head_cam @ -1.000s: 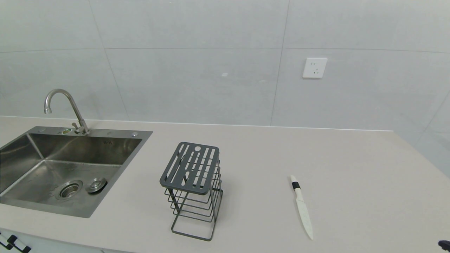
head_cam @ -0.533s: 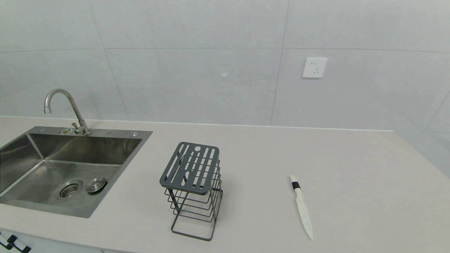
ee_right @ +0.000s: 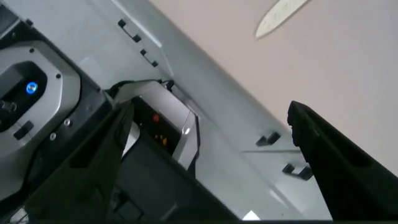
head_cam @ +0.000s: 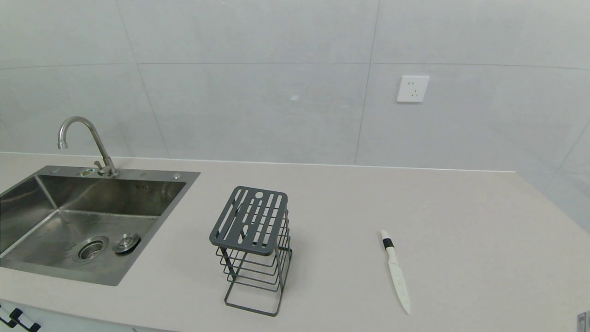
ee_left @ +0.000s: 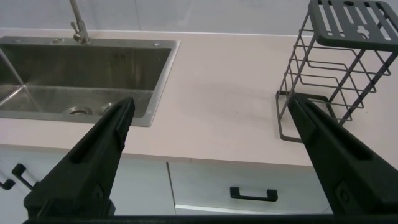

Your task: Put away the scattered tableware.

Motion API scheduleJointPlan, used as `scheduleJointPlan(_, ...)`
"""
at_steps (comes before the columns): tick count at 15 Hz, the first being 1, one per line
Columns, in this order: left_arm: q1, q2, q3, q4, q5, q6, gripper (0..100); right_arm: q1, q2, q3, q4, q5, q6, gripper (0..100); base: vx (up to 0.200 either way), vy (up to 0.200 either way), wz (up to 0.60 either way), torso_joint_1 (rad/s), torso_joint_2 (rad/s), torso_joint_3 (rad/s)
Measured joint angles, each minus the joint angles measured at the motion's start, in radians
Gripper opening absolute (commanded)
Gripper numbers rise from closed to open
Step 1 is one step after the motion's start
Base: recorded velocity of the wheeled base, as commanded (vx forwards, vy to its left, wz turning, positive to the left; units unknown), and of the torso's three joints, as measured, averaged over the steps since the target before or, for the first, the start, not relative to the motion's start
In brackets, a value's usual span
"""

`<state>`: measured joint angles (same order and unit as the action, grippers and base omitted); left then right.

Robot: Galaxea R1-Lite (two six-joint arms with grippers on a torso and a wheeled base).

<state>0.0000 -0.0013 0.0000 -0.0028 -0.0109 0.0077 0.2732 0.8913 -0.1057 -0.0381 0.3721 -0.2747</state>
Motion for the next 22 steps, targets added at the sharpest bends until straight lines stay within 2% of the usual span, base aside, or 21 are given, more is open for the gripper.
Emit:
scheduleJointPlan(6,0.0,0.0,0.0,0.0,0.0,0.0,100,0.018,0.23,0.021,-0.158,0.002,0.0,100,0.0,0.0,0.0,0.0,0.0,0.0)
scheduleJointPlan(10,0.0,0.0,0.0,0.0,0.0,0.0,100,0.043,0.291,0.036,-0.171,0.015,0.013,100,0.0,0.0,0.0,0.0,0.0,0.0)
scheduleJointPlan(17,0.0,0.0,0.0,0.0,0.0,0.0,100,0.087,0.408,-0.071,-0.172,0.04,0.153,100,0.0,0.0,0.0,0.0,0.0,0.0)
scheduleJointPlan(22,0.0,0.0,0.0,0.0,0.0,0.0,100,0.183,0.569,-0.166,-0.205,-0.1,0.197,100,0.0,0.0,0.0,0.0,0.0,0.0)
